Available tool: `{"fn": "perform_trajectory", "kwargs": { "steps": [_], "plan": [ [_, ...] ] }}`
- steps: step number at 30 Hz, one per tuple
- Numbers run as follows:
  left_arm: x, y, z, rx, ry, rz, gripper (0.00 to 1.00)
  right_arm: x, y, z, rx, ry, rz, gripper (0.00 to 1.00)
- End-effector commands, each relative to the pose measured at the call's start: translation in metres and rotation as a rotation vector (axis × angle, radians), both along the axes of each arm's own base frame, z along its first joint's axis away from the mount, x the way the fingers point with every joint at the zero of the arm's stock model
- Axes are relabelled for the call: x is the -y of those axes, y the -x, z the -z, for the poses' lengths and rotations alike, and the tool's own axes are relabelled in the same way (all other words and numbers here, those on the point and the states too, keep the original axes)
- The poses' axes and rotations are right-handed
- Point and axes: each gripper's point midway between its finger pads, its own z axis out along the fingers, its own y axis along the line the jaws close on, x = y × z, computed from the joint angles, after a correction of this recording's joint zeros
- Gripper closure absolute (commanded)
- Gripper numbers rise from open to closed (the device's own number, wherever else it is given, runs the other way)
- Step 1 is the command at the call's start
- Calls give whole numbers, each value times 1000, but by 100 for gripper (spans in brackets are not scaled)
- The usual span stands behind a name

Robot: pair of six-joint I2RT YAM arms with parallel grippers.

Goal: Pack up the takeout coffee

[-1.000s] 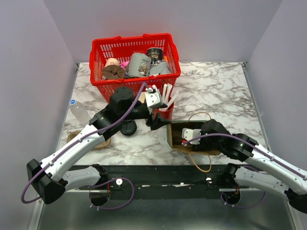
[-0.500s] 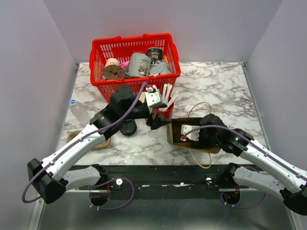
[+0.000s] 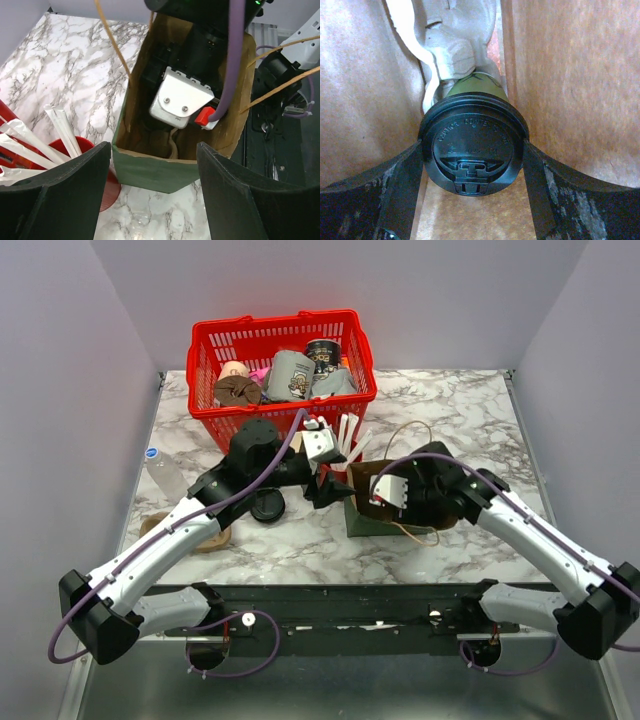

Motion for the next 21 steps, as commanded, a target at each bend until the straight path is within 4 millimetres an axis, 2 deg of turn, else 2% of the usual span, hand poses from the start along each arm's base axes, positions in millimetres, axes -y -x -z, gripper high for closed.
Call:
{"fn": "perform_trajectory", "kwargs": {
  "steps": [1, 4, 9, 12, 18, 21],
  "plan": [
    [-6, -11, -13, 28, 6, -45, 22, 0, 24, 16, -213, 43, -99, 99],
    [-11, -16, -18, 40, 0, -61, 23, 2, 31, 23, -307, 83, -140, 100],
    [-18, -20, -30, 87, -11, -79, 22, -2, 15, 22, -324, 125, -158, 99],
    [-20, -22, -38, 105, -5, -86, 22, -5, 8, 30, -374, 156, -163, 99],
    [-24, -22, -48, 154, -16, -83, 22, -4, 7, 47, -463, 183, -157, 99],
    [-26, -23, -55, 186, -22, -83, 22, -5, 7, 44, -479, 178, -159, 98]
  ]
}}
